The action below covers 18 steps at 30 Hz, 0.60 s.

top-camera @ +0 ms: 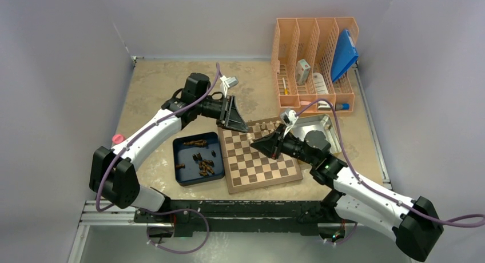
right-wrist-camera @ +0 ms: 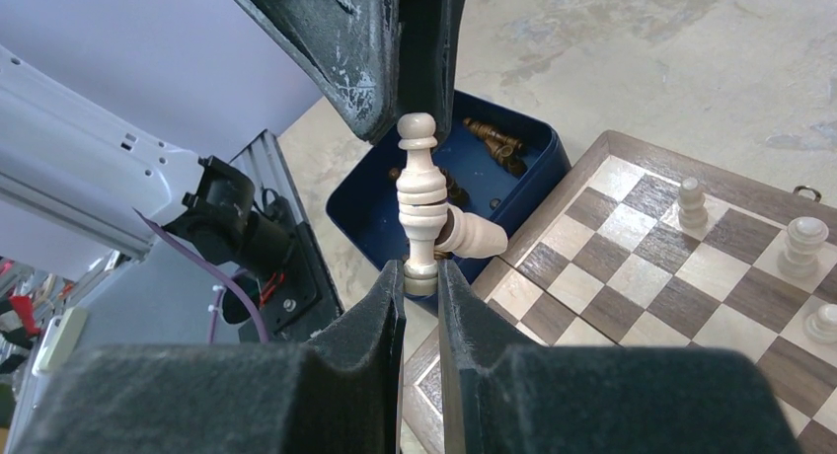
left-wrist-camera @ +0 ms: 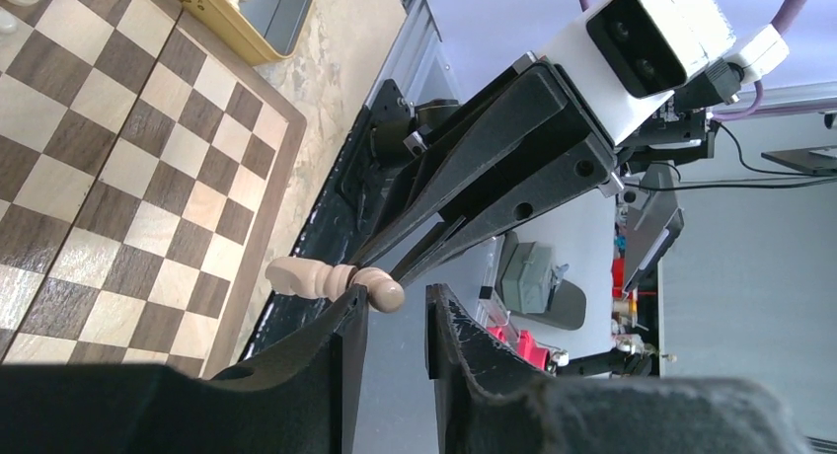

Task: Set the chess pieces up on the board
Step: Pick up the chess piece from the storage box.

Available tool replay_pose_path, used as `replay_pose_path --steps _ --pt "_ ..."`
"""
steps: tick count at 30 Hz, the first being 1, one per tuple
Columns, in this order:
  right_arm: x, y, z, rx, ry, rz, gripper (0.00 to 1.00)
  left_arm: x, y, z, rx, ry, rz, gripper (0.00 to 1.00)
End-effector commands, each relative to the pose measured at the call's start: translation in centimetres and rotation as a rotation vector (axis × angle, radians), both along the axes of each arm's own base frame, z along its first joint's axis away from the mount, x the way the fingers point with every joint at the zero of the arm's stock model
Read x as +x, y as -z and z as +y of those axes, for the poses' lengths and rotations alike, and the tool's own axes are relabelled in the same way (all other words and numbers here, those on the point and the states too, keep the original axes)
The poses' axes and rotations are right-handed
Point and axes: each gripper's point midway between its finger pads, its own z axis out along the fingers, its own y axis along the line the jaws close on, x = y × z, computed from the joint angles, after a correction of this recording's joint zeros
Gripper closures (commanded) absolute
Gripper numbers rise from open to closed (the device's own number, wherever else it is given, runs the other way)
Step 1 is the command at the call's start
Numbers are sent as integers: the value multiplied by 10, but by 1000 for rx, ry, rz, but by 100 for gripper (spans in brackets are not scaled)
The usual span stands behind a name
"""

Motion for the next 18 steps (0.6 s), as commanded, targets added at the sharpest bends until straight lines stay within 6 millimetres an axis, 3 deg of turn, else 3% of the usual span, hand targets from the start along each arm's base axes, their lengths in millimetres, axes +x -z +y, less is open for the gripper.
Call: replay_pose_path --steps 1,12,18 --pt "1 -14 5 36 -13 -52 100 -4 -7 0 -37 43 -51 74" --pt "3 -7 4 22 0 -46 100 2 0 1 10 21 -87 95" --pt "4 -3 5 15 3 -39 100 11 6 4 69 -25 -115 95"
